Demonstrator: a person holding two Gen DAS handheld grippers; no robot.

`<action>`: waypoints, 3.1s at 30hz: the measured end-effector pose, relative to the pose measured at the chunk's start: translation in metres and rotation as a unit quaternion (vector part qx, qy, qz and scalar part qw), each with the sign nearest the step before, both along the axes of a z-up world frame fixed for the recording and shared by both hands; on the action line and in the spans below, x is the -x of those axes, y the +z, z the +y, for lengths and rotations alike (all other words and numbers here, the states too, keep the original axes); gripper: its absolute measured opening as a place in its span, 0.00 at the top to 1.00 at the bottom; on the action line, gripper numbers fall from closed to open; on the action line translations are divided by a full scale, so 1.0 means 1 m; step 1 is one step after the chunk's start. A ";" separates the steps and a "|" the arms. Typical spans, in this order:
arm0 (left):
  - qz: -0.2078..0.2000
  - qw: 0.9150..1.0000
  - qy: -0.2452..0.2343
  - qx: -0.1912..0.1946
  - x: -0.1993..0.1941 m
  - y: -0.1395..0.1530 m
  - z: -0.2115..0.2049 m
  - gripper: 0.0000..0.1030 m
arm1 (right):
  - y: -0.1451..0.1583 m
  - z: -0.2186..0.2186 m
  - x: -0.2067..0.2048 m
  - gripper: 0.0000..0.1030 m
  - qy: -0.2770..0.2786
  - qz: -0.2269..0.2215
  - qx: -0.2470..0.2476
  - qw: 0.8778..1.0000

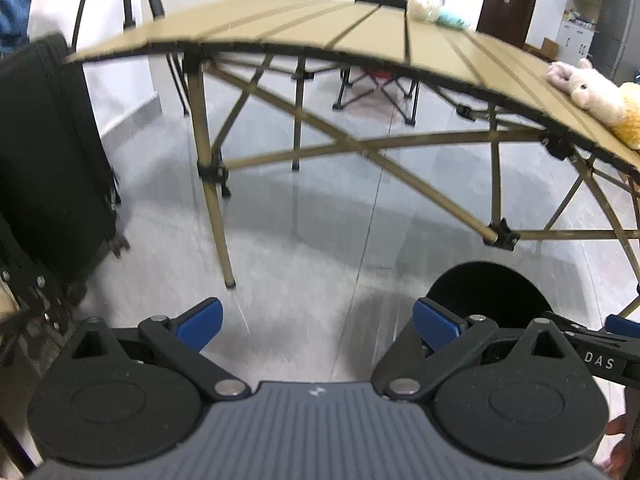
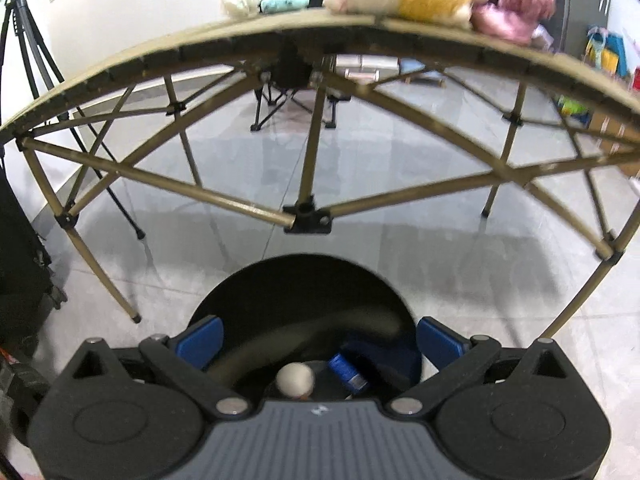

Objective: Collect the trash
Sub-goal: 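Raise both tools back toward the table, right tool toward the plush toy, then close the right tool on the yellow-and-white plush toy, then lift the plush toy with the right tool and move it away from the table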

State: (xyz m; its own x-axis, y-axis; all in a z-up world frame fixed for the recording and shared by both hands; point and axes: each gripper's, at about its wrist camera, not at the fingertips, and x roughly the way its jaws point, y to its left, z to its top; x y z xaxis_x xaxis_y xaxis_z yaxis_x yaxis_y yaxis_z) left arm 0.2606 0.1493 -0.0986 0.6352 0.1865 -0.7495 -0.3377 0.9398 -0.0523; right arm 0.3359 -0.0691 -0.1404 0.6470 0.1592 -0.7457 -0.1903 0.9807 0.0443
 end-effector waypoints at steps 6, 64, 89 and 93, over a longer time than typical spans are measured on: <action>-0.041 0.999 -0.008 -0.016 0.006 0.024 -0.013 0.00 | 0.023 -0.013 0.014 0.00 -0.001 -0.047 0.012 0.999; -0.128 0.992 -0.011 -0.014 -0.138 0.112 -0.067 0.00 | 0.115 -0.068 -0.170 0.20 -0.090 -0.198 -0.115 0.969; -0.134 0.991 0.003 -0.009 -0.119 0.117 -0.046 0.00 | 0.113 -0.054 -0.184 0.37 -0.042 -0.098 -0.177 0.978; -0.136 0.991 0.004 -0.004 -0.119 0.118 -0.047 0.00 | 0.113 -0.055 -0.177 0.48 -0.041 -0.116 -0.186 0.975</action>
State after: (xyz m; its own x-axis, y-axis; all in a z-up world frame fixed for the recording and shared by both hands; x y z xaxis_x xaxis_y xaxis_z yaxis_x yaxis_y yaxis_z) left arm 0.3798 0.1026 0.0196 0.8124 0.1966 -0.5490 -0.3186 0.9381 -0.1355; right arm 0.5133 -0.1245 -0.0274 0.8129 0.3307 -0.4794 -0.1585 0.9177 0.3644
